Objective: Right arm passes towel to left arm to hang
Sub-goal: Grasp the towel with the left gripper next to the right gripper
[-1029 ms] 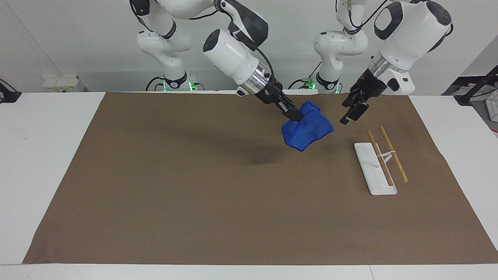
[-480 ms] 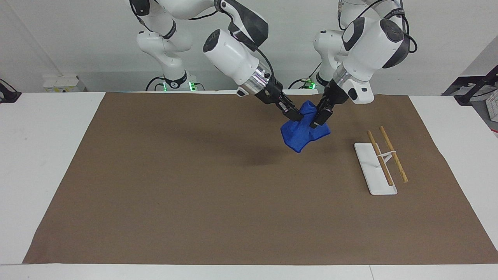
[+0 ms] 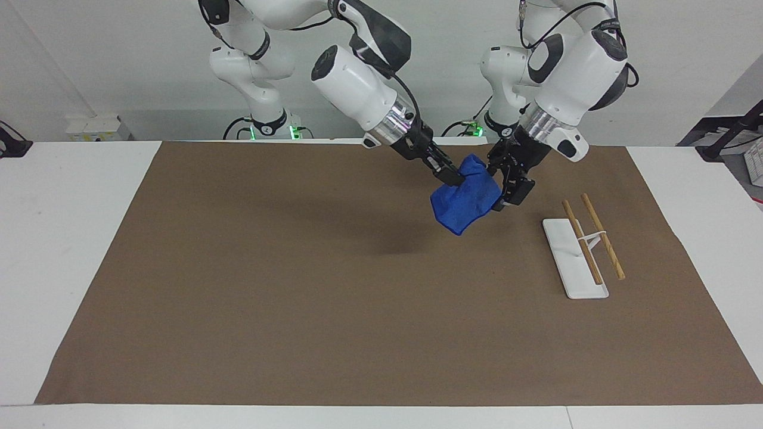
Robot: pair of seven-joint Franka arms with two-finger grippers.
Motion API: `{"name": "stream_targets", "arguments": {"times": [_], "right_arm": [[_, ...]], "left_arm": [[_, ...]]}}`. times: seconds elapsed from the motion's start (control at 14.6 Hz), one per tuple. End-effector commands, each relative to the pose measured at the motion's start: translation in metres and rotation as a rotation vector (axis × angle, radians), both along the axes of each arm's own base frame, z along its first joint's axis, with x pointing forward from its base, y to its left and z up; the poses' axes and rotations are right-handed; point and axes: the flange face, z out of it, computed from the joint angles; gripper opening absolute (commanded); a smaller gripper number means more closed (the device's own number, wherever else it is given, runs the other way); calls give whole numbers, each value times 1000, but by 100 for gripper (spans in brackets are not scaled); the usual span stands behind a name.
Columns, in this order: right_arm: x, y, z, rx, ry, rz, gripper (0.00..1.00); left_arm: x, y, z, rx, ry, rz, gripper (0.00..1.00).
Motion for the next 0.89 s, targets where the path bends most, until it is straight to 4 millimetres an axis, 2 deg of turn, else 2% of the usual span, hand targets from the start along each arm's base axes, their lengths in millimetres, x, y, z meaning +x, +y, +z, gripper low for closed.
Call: {"name": "stream_targets", "arguments": {"times": [0.0,0.34,0.55,0.82], "right_arm": [[4,1,1,14,-6,-1,1],[4,1,1,13,-7,2,1],[4,1,1,13,-7,2,1],[4,0,1,12,-8,1,2]], "left_arm": [[-3,4,-7,-33,24,88,76],[0,9,-6,-51,32,117,14],[1,11,-6,-51,31,121,2],[1,12,-6,-52,28,122,0]]}}
